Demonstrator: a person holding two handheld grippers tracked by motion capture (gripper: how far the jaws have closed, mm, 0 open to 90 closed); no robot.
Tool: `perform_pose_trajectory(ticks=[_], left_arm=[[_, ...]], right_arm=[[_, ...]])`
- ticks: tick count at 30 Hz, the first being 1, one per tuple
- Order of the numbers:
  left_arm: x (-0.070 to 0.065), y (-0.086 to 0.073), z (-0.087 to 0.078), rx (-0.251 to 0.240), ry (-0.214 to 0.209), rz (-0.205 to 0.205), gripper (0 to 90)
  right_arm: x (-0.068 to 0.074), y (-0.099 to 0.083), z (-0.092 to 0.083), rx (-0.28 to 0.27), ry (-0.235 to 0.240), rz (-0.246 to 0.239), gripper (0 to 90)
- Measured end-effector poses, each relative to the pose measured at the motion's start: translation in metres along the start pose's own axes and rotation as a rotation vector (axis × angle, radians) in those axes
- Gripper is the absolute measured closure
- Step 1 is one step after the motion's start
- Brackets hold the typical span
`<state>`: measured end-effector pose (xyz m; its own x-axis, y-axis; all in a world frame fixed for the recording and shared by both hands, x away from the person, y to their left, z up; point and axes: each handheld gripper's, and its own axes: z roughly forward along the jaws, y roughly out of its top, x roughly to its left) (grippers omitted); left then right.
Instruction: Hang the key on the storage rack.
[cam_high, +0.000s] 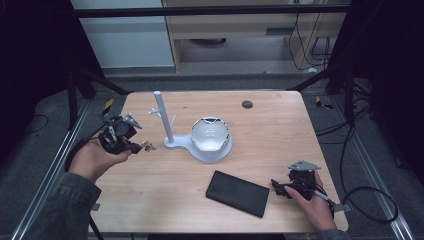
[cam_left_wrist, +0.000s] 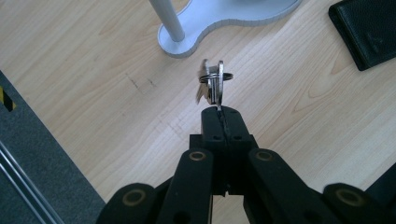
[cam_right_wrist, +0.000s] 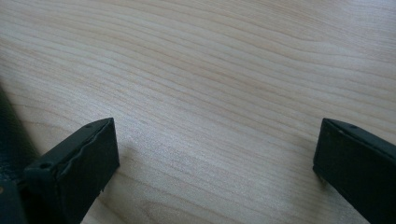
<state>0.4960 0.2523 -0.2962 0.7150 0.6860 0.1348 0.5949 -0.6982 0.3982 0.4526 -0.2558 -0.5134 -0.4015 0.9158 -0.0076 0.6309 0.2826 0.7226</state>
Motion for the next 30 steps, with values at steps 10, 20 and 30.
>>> perform_pose_trajectory(ticks=[10,20,30], left_arm=[[0.016,0.021,-0.018,0.002,0.016,-0.005,90.0],[0.036,0.047,-0.023,0.005,0.068,-0.039,90.0],[0.052,0.052,-0.018,0.002,0.068,-0.097,90.0]], right_arm=[[0.0,0.0,0.0,0.0,0.0,0.001,0.4],[0.0,0.0,0.0,-0.001,0.001,0.001,0.4],[0.0,0.0,0.0,-0.002,0.001,0.001,0.4]])
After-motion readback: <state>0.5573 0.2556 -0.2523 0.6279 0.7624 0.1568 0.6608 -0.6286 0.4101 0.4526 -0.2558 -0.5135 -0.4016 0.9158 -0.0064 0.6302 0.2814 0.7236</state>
